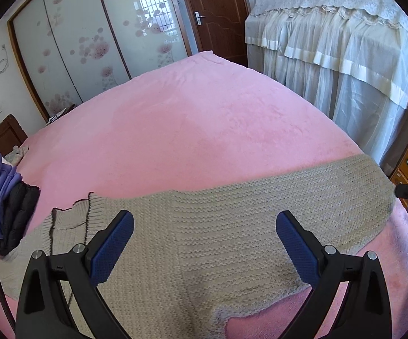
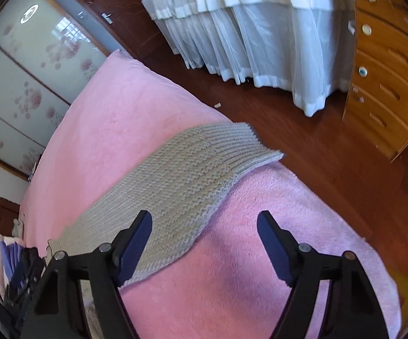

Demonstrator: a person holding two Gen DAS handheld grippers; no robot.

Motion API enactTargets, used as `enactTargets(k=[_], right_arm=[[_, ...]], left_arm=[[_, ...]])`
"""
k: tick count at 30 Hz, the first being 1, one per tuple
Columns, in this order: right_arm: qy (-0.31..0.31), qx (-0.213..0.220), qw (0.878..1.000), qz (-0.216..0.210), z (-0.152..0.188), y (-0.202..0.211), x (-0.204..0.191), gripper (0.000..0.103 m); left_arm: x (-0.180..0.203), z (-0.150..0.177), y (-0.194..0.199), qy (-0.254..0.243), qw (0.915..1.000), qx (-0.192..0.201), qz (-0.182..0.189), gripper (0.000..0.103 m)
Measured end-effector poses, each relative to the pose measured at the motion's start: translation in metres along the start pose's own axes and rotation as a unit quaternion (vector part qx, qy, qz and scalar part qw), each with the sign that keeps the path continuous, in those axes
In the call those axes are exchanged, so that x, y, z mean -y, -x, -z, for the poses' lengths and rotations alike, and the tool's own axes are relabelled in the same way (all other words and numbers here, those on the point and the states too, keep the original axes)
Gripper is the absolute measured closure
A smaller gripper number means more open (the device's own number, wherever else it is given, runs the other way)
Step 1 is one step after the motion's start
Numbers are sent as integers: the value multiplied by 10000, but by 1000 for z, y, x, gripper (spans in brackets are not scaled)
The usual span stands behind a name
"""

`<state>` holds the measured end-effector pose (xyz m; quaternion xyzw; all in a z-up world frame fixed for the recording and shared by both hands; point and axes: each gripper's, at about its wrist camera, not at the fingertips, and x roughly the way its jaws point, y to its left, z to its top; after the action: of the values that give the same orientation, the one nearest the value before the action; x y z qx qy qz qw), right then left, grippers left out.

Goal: Fold large clothes
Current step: 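Move the right tool to the cardigan sleeve cuff and grasp it, then carry the sleeve with the right tool across the cardigan front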

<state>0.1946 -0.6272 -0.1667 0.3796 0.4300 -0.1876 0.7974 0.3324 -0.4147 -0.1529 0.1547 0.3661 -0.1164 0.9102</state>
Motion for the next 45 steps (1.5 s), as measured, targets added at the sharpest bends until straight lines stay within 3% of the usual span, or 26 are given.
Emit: enactTargets(k=[6,8,9,10,12,17,22,26,31,36,39,41,45], right_arm=[[-227,-287,9993,28,-2,-41,2,45],[-239,-244,9994,53,-2,-46,2,58],[-183,-200,9996,39,-2,-47,0,79],[-134,-179,9997,37,-3,-46,-3,88],[23,24,10000,36,-2,-34,-14,91],[854,702,9928,-471,10,20,-76,93],[1938,977,9681,-1251,45,72,-181,93],[2744,835,9443,-1616,93,79,-261,93],[3449,200,9247,-1597,170,30,-334,93],[4006,-654,9061,-1194,248,-41,-366,87],[4123,-986,9004,-981,282,-60,-363,71],[4063,-1041,9017,-1050,289,-55,-357,63],[3745,-1133,9106,-1329,284,-32,-327,61]], left_arm=[[-2,9,-8,40,9999,-131,69,3],[-9,12,-8,90,9997,-179,106,3],[-13,13,-7,126,9996,-204,130,3],[-20,13,-5,151,9995,-224,145,3],[-33,14,0,208,9994,-237,155,3],[-93,15,27,401,9992,-57,73,3],[-181,24,53,848,9964,2,-26,3],[-254,45,64,1234,9921,-4,-228,3],[-317,88,54,1423,9884,-357,-403,3],[-342,123,33,1415,9862,-800,-330,3],[-348,138,27,1388,9855,-947,-248,3],[-347,143,25,1349,9858,-987,-146,3],[-332,146,23,1278,9864,-1016,189,3]])
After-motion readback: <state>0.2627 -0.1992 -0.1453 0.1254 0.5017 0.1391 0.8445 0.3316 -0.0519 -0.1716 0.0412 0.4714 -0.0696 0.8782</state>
